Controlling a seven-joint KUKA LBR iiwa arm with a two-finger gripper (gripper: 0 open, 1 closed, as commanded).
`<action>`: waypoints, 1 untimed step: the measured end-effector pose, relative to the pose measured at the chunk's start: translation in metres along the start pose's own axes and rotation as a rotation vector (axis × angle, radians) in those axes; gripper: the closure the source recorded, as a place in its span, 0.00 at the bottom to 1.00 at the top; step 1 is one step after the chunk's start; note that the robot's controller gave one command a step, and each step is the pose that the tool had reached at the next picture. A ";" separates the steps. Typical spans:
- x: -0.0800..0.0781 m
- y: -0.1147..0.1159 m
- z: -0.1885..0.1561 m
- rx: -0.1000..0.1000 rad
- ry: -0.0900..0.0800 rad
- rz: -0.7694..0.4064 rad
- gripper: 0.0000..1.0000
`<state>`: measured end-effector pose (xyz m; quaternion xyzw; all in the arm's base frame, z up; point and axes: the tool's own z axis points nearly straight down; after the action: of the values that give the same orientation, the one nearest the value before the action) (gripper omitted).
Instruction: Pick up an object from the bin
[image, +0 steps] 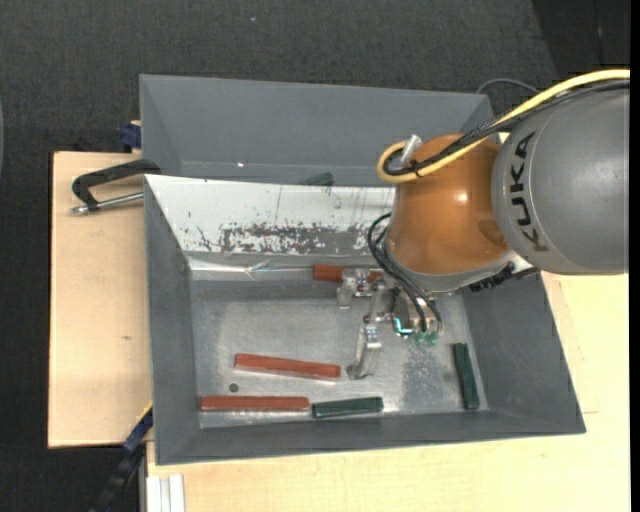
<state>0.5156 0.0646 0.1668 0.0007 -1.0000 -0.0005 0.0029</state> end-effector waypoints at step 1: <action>-0.002 0.000 -0.004 -0.001 -0.008 0.001 0.00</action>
Offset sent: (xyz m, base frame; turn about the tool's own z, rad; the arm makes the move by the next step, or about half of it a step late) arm -0.0126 0.0482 -0.0968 0.0152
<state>0.5176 0.0642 0.1707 0.0001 -1.0000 -0.0008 -0.0011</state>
